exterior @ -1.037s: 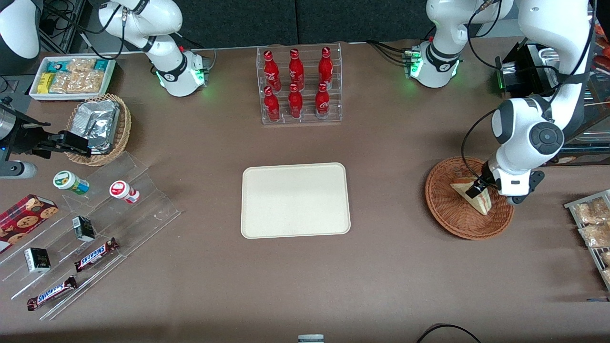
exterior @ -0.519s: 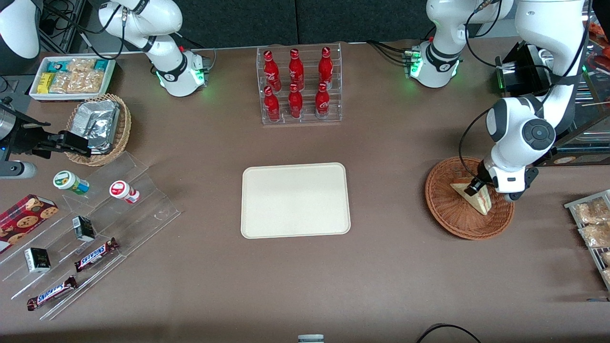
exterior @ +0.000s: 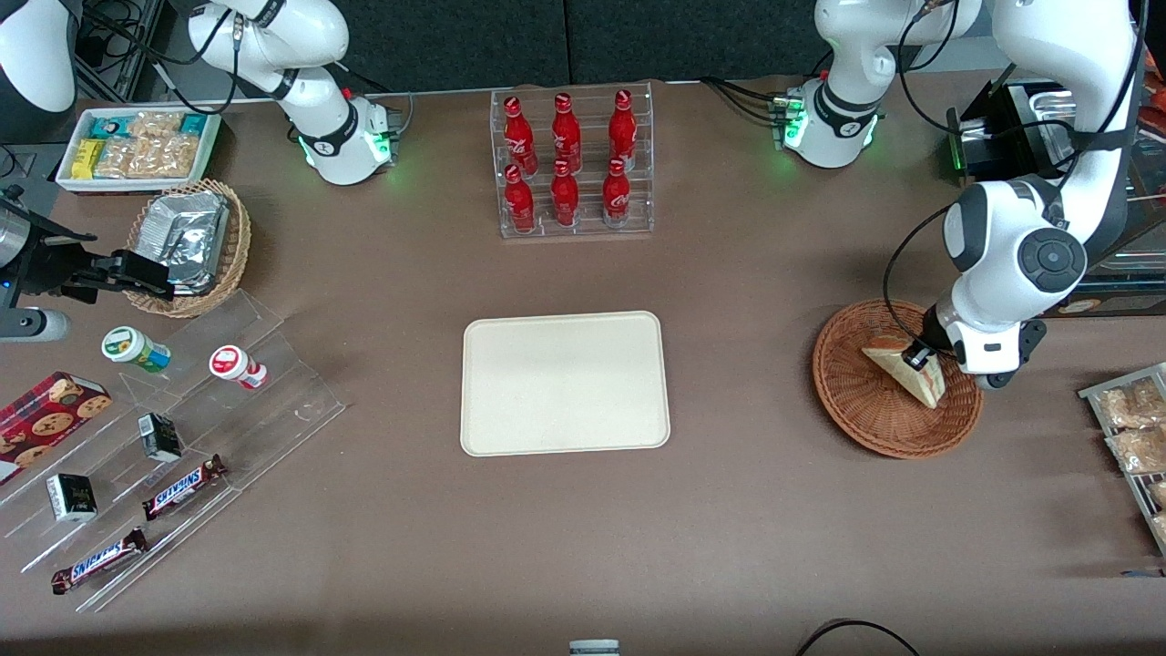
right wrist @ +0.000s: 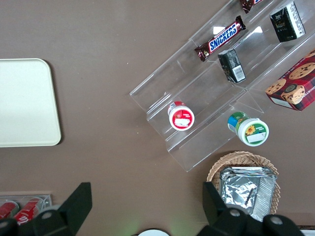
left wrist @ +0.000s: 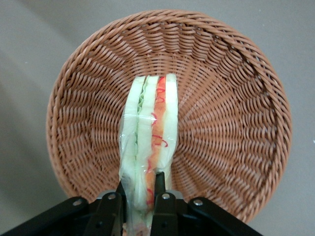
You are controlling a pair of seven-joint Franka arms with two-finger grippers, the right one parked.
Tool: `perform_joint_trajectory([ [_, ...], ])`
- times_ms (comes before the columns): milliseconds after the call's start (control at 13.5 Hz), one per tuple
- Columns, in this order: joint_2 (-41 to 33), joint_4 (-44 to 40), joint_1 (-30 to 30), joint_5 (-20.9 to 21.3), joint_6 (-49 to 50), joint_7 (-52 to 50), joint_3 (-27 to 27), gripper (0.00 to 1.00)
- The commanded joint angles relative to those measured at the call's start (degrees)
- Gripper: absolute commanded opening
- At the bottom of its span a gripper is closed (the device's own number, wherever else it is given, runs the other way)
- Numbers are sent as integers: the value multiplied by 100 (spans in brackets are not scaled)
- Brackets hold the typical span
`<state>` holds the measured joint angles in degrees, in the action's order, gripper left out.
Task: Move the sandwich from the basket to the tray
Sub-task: 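Lift the sandwich and carry it with the left gripper over the tray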
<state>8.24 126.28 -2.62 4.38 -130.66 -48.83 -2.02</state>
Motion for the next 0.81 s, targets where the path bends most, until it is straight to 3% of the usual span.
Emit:
perform_joint_trajectory([
  [0,-383,-610,-63,72,1195,-92,376,0],
  [296,-438,-1893,-63,46,2509,40,1351,0],
  [593,185,-2518,-98,45,2405,225,2475,0],
  [741,738,-3010,-535,89,2387,155,2707,0],
])
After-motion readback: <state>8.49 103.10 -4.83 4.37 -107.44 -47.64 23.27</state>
